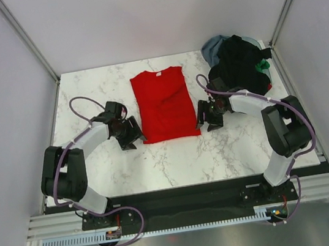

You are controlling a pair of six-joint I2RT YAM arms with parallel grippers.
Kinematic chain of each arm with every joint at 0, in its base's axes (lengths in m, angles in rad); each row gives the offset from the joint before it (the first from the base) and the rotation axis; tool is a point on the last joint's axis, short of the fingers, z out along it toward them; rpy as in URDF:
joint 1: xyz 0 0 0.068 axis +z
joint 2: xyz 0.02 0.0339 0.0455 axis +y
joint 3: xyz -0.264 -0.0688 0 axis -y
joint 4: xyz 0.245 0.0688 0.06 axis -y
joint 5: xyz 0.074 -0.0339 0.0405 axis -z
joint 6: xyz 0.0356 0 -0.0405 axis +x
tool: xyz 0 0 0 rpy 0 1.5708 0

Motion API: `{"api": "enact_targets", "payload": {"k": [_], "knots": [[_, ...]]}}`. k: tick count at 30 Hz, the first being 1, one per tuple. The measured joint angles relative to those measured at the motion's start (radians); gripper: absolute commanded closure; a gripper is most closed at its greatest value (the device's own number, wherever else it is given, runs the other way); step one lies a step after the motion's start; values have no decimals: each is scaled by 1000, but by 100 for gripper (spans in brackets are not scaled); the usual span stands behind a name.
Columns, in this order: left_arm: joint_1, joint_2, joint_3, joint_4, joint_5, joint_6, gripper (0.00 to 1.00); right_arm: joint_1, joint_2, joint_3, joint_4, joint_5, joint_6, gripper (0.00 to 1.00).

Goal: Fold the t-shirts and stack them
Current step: Fold the tshirt

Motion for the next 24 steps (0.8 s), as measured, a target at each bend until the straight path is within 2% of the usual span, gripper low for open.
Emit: {"api": "enact_targets", "payload": {"k": [9,15,20,21,24], "knots": [[-35,9,-47,145,8,-40,34,-2,34,-71,137,-62,25,42],[-52,66,-67,194,-5,-66,44,-4,35,-95,186,-88,27,53],[-68,69,-72,216,-19,-92,58,-4,41,-105,202,-96,28,62],[-71,70,-75,220,-24,-95,67,-4,41,-107,205,-97,27,65],[-73,74,-81,232,-40,-109,78,-4,42,-111,209,-97,26,72]]}}
